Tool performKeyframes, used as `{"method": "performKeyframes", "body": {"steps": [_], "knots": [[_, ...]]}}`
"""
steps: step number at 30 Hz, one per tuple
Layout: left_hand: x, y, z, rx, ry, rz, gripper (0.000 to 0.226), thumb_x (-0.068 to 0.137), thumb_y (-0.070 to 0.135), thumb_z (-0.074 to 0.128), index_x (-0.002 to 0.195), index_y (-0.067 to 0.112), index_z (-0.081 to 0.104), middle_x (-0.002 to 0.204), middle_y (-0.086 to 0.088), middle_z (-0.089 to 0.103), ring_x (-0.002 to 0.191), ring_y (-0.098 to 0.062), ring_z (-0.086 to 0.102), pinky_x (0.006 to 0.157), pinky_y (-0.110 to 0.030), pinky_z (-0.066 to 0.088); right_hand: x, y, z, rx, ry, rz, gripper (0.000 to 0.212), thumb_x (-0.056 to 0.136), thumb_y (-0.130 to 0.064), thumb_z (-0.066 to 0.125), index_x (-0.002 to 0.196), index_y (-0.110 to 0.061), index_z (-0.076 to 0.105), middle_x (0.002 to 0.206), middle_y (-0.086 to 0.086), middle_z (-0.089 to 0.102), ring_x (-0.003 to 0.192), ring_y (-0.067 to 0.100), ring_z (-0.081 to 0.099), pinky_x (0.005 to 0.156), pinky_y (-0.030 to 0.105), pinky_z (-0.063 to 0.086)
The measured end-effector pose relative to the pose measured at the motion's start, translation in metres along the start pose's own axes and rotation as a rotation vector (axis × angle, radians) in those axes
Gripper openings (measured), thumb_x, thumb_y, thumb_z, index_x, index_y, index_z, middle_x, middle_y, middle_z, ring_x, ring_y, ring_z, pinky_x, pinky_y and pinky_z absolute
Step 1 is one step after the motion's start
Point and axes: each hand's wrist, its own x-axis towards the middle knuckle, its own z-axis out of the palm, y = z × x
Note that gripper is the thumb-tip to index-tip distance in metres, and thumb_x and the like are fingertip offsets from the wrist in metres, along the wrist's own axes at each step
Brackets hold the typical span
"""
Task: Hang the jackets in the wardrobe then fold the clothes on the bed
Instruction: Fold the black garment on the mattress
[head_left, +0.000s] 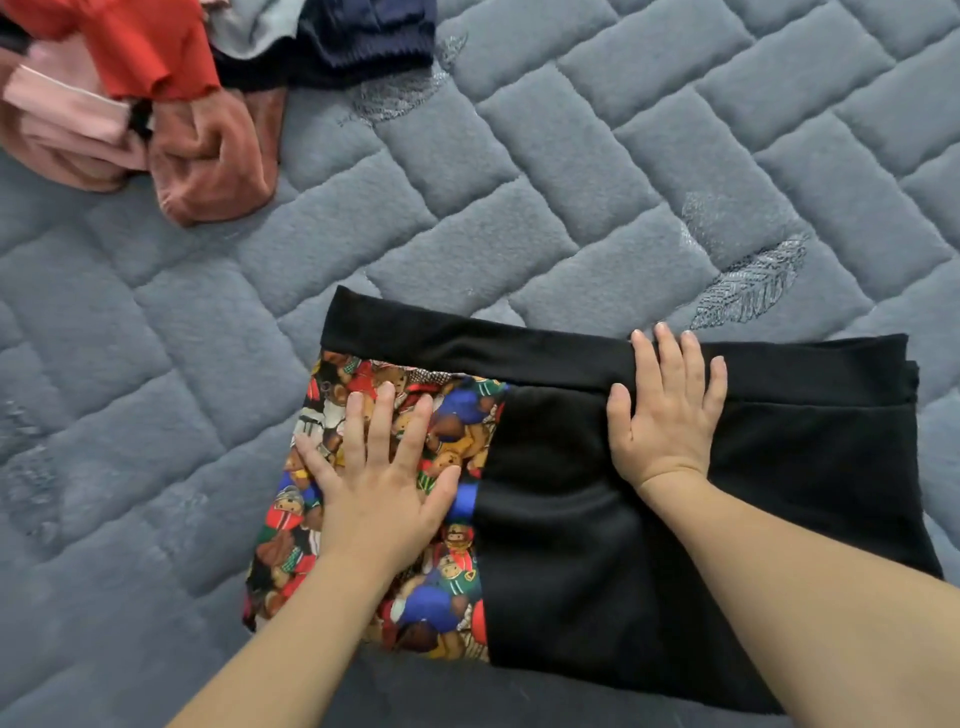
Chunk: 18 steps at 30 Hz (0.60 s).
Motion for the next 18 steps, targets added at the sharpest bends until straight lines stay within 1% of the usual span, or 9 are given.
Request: {"method": "performKeyframes", "body": {"steps": [5, 6, 8, 10, 11, 13, 16, 17, 18], "knots": [[0.002, 0.011, -0.002, -0.02, 0.078, -0.057, 0.079, 0.087, 0.065, 0.026, 0.156, 0.029, 0.012, 0.164, -0.008, 0.004, 0.15, -0.033, -0.002, 0.106, -0.077, -0.004, 0.0, -0.001, 0.0, 0.01, 0.014, -0.01, 0.062, 0.091, -0.043, 0.027, 0.146, -0.015, 0.04, 0.153, 0.009, 0.036, 0.145, 0.029, 0.022, 0.118, 0.048, 0.0], [-0.008, 0.018, 0.0, -0.052, 0.113, -0.013, 0.081, 0.086, 0.066, 0.03, 0.156, 0.027, 0.016, 0.164, -0.008, 0.006, 0.15, -0.032, 0.0, 0.107, -0.075, -0.006, -0.001, -0.001, 0.0, 0.006, 0.013, -0.011, 0.063, 0.091, -0.043, 0.027, 0.146, -0.015, 0.039, 0.153, 0.009, 0.035, 0.145, 0.029, 0.022, 0.118, 0.048, 0.001], [-0.046, 0.028, 0.013, -0.063, 0.152, 0.208, 0.082, 0.084, 0.069, 0.039, 0.154, 0.025, 0.028, 0.163, -0.007, 0.012, 0.151, -0.031, 0.007, 0.107, -0.075, -0.005, -0.001, -0.001, -0.001, -0.011, 0.01, -0.01, 0.063, 0.091, -0.043, 0.025, 0.147, -0.015, 0.038, 0.153, 0.008, 0.034, 0.145, 0.028, 0.021, 0.119, 0.048, 0.001], [-0.089, 0.014, 0.029, 0.008, 0.108, 0.372, 0.082, 0.082, 0.072, 0.042, 0.151, 0.028, 0.035, 0.163, -0.005, 0.015, 0.151, -0.028, 0.011, 0.107, -0.077, 0.007, -0.002, -0.002, -0.003, -0.032, -0.005, -0.009, 0.065, 0.091, -0.044, 0.022, 0.148, -0.015, 0.036, 0.154, 0.009, 0.032, 0.145, 0.028, 0.019, 0.119, 0.049, 0.0], [-0.105, -0.002, 0.036, 0.041, 0.083, 0.382, 0.083, 0.081, 0.075, 0.041, 0.15, 0.03, 0.036, 0.163, -0.004, 0.018, 0.15, -0.027, 0.012, 0.106, -0.076, 0.012, -0.003, -0.003, -0.005, -0.04, -0.019, -0.009, 0.066, 0.091, -0.044, 0.021, 0.148, -0.015, 0.034, 0.155, 0.009, 0.031, 0.145, 0.028, 0.018, 0.119, 0.049, 0.0], [-0.123, -0.036, 0.038, 0.032, 0.031, 0.291, 0.086, 0.077, 0.08, 0.039, 0.15, 0.037, 0.032, 0.162, -0.004, 0.02, 0.149, -0.028, 0.015, 0.108, -0.075, 0.011, -0.004, -0.006, -0.01, -0.066, -0.052, -0.005, 0.068, 0.09, -0.044, 0.018, 0.149, -0.014, 0.031, 0.156, 0.011, 0.027, 0.146, 0.029, 0.015, 0.119, 0.05, -0.001], [-0.125, -0.072, 0.026, -0.093, -0.071, -0.055, 0.093, 0.073, 0.087, 0.027, 0.153, 0.047, 0.003, 0.164, 0.003, -0.002, 0.15, -0.025, 0.001, 0.113, -0.064, -0.002, -0.005, -0.02, -0.023, -0.114, -0.129, 0.045, 0.069, 0.087, -0.038, 0.019, 0.15, -0.009, 0.027, 0.156, 0.013, 0.026, 0.146, 0.03, 0.014, 0.118, 0.054, -0.004], [-0.123, -0.077, 0.021, -0.179, -0.091, -0.203, 0.095, 0.074, 0.085, 0.03, 0.153, 0.044, 0.0, 0.162, 0.003, -0.001, 0.148, -0.025, 0.003, 0.115, -0.058, 0.004, -0.003, -0.034, -0.03, -0.095, -0.142, 0.008, 0.069, 0.086, -0.034, 0.023, 0.149, -0.007, 0.029, 0.154, 0.013, 0.03, 0.144, 0.029, 0.019, 0.118, 0.055, -0.002], [-0.118, -0.081, 0.018, -0.292, -0.081, -0.325, 0.094, 0.075, 0.08, 0.04, 0.153, 0.038, 0.008, 0.158, 0.0, 0.01, 0.143, -0.028, 0.014, 0.115, -0.053, 0.014, 0.001, -0.053, -0.036, -0.032, -0.149, -0.077, 0.068, 0.083, -0.031, 0.029, 0.146, -0.006, 0.033, 0.149, 0.013, 0.038, 0.14, 0.029, 0.028, 0.117, 0.053, 0.003]]}}
